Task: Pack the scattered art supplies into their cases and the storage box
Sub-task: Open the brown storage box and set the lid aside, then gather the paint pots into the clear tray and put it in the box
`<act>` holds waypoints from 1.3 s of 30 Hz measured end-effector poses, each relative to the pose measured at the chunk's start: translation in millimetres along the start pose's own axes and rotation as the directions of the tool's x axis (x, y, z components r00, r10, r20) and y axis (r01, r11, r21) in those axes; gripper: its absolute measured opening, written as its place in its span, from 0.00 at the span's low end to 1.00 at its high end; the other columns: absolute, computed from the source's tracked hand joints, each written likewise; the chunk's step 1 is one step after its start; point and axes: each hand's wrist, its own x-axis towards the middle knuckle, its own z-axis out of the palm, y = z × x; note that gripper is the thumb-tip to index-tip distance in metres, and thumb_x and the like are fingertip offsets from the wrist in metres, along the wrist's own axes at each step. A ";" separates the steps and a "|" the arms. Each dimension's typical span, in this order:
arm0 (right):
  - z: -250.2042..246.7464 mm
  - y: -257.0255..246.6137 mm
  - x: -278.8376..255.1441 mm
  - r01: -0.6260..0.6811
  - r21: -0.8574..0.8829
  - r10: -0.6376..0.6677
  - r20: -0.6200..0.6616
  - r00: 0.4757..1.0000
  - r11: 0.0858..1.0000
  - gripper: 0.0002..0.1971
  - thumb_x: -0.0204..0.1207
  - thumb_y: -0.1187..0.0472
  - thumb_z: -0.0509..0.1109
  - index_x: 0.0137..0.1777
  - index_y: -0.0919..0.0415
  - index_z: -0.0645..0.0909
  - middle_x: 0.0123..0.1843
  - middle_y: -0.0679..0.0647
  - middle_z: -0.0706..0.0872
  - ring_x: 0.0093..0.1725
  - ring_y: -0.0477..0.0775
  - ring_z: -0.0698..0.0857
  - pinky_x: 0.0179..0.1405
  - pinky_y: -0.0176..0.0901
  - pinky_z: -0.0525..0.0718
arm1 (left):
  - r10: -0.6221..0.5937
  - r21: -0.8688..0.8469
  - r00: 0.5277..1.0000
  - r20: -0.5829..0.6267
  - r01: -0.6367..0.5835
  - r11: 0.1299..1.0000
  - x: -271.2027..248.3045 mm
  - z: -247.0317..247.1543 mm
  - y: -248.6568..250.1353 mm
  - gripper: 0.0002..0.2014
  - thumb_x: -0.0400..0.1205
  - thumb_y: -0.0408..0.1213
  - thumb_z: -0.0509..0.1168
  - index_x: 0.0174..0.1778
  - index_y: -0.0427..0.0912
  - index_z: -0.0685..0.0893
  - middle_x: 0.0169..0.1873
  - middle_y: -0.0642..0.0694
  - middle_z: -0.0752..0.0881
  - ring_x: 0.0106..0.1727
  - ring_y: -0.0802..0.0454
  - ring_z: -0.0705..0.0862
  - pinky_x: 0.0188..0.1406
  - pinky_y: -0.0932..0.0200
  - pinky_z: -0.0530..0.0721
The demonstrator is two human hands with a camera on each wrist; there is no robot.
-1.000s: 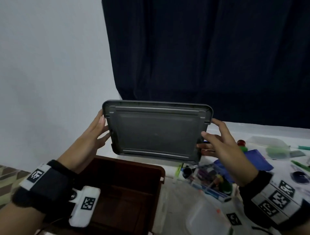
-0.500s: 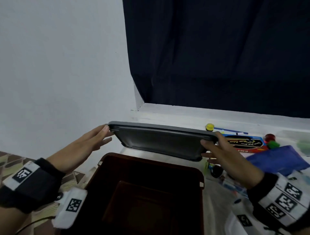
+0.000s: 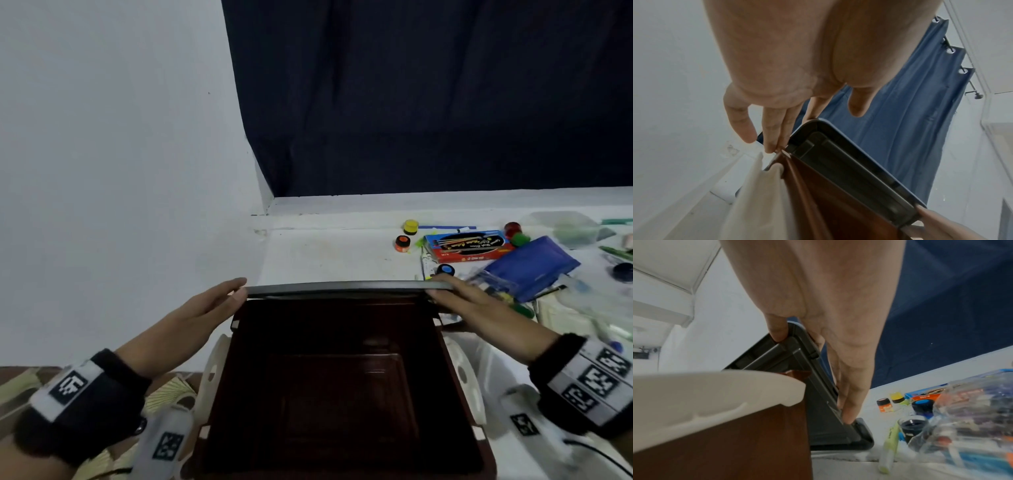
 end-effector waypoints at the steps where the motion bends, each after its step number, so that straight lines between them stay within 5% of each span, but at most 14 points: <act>1: 0.7 0.0 -0.6 -0.006 -0.009 0.006 0.002 1.000 1.000 0.13 0.84 0.54 0.62 0.65 0.53 0.78 0.69 0.58 0.79 0.55 0.29 0.80 0.44 0.24 0.81 | 0.015 0.002 1.000 -0.002 -0.015 1.000 -1.3 1.0 1.2 0.39 0.70 0.76 0.60 0.76 0.65 0.73 0.68 0.69 0.81 0.71 0.75 0.74 0.81 0.51 0.67; 4: 1.6 -3.4 -4.8 0.026 -0.026 -0.026 -0.001 1.000 0.999 0.11 0.82 0.48 0.63 0.62 0.44 0.79 0.63 0.53 0.84 0.59 0.43 0.83 0.62 0.45 0.83 | 0.061 0.052 0.998 -0.004 -0.060 0.997 -7.0 4.7 10.6 0.31 0.78 0.64 0.59 0.78 0.60 0.71 0.64 0.75 0.78 0.62 0.90 0.70 0.72 0.70 0.68; 6: -0.3 -1.9 -6.9 0.059 -0.057 -0.060 -0.013 0.998 0.997 0.14 0.79 0.43 0.64 0.64 0.40 0.78 0.57 0.46 0.87 0.58 0.42 0.84 0.65 0.52 0.81 | 0.090 0.094 0.996 0.000 -0.090 0.992 -12.3 4.8 17.0 0.31 0.77 0.61 0.58 0.78 0.61 0.71 0.64 0.75 0.78 0.62 0.89 0.70 0.65 0.75 0.68; 9: -3.1 -0.5 -15.6 0.130 -0.051 -0.131 -0.016 0.991 0.990 0.20 0.75 0.39 0.66 0.67 0.34 0.74 0.60 0.41 0.87 0.56 0.32 0.83 0.66 0.43 0.78 | 0.145 0.143 0.989 0.000 -0.144 0.979 -23.0 6.4 25.6 0.31 0.76 0.65 0.58 0.77 0.68 0.70 0.71 0.74 0.75 0.74 0.79 0.66 0.80 0.61 0.63; 13: -13.5 12.7 -33.3 0.223 -0.024 -0.224 -0.023 0.974 0.974 0.24 0.74 0.36 0.67 0.71 0.29 0.71 0.73 0.39 0.79 0.73 0.35 0.74 0.77 0.50 0.71 | 0.225 0.198 0.974 0.018 -0.224 0.954 -40.9 24.3 49.4 0.24 0.77 0.68 0.57 0.72 0.80 0.69 0.68 0.81 0.74 0.72 0.82 0.66 0.79 0.56 0.66; 17: -36.6 29.8 -59.8 0.365 0.016 -0.358 -0.151 0.921 0.931 0.21 0.77 0.46 0.69 0.70 0.40 0.75 0.60 0.46 0.86 0.64 0.42 0.83 0.66 0.46 0.80 | 0.331 0.174 0.943 0.033 -0.332 0.927 -52.6 68.7 83.1 0.31 0.71 0.75 0.58 0.72 0.76 0.72 0.66 0.69 0.82 0.71 0.67 0.78 0.74 0.47 0.74; 20: -66.7 55.3 -81.3 0.432 0.004 -0.419 -0.245 0.875 0.902 0.13 0.80 0.55 0.69 0.63 0.45 0.77 0.45 0.51 0.84 0.49 0.49 0.86 0.50 0.42 0.83 | 0.427 0.140 0.904 -0.004 -0.422 0.896 -59.1 116.0 113.7 0.28 0.73 0.70 0.59 0.67 0.67 0.77 0.52 0.54 0.87 0.55 0.55 0.87 0.60 0.47 0.82; 24: -122.6 108.5 -107.0 0.418 -0.047 -0.412 -0.304 0.859 0.907 0.13 0.77 0.49 0.68 0.60 0.47 0.77 0.41 0.56 0.82 0.44 0.59 0.84 0.45 0.46 0.81 | 0.506 0.006 0.860 -0.062 -0.506 0.862 -59.6 195.0 146.2 0.26 0.74 0.67 0.63 0.61 0.56 0.80 0.36 0.50 0.83 0.41 0.49 0.83 0.47 0.57 0.82; 27: -169.4 150.9 -121.2 0.370 -0.033 -0.361 -0.318 0.877 0.928 0.10 0.79 0.54 0.69 0.59 0.49 0.78 0.41 0.57 0.83 0.43 0.61 0.84 0.42 0.48 0.83 | 0.531 -0.117 0.841 -0.102 -0.540 0.833 -50.6 260.6 162.2 0.24 0.75 0.65 0.66 0.58 0.52 0.82 0.35 0.47 0.82 0.39 0.48 0.82 0.42 0.64 0.81; 30: -218.2 180.6 -125.9 0.298 -0.041 -0.294 -0.329 0.897 0.954 0.08 0.81 0.60 0.68 0.59 0.52 0.78 0.40 0.56 0.83 0.42 0.59 0.84 0.37 0.38 0.83 | 0.499 -0.167 0.861 -0.100 -0.509 0.844 -33.8 314.1 175.7 0.23 0.74 0.67 0.67 0.56 0.56 0.82 0.36 0.46 0.83 0.39 0.50 0.83 0.42 0.62 0.80; 33: -264.1 202.5 -116.5 0.226 -0.162 -0.266 -0.297 0.917 0.961 0.08 0.82 0.56 0.68 0.59 0.49 0.76 0.39 0.53 0.84 0.42 0.54 0.84 0.39 0.46 0.82 | 0.429 -0.201 0.901 -0.060 -0.432 0.879 -13.8 356.7 191.3 0.16 0.78 0.59 0.66 0.57 0.57 0.81 0.39 0.46 0.84 0.42 0.51 0.84 0.44 0.61 0.81; 36: -301.5 223.0 -91.1 0.150 -0.384 -0.261 -0.254 0.931 0.911 0.10 0.81 0.50 0.67 0.59 0.45 0.74 0.42 0.49 0.84 0.43 0.49 0.84 0.39 0.40 0.79 | 0.368 -0.068 0.930 0.016 -0.367 0.928 14.2 394.7 197.0 0.15 0.81 0.59 0.62 0.62 0.60 0.79 0.45 0.53 0.84 0.48 0.56 0.85 0.47 0.58 0.81; 39: -325.2 240.8 -59.0 0.050 -0.577 -0.203 -0.203 0.958 0.815 0.17 0.79 0.45 0.69 0.64 0.47 0.72 0.52 0.50 0.83 0.48 0.54 0.84 0.47 0.48 0.81 | 0.321 0.205 0.938 0.133 -0.343 0.917 45.6 424.7 190.3 0.18 0.81 0.61 0.59 0.65 0.62 0.76 0.52 0.60 0.80 0.52 0.63 0.81 0.48 0.63 0.79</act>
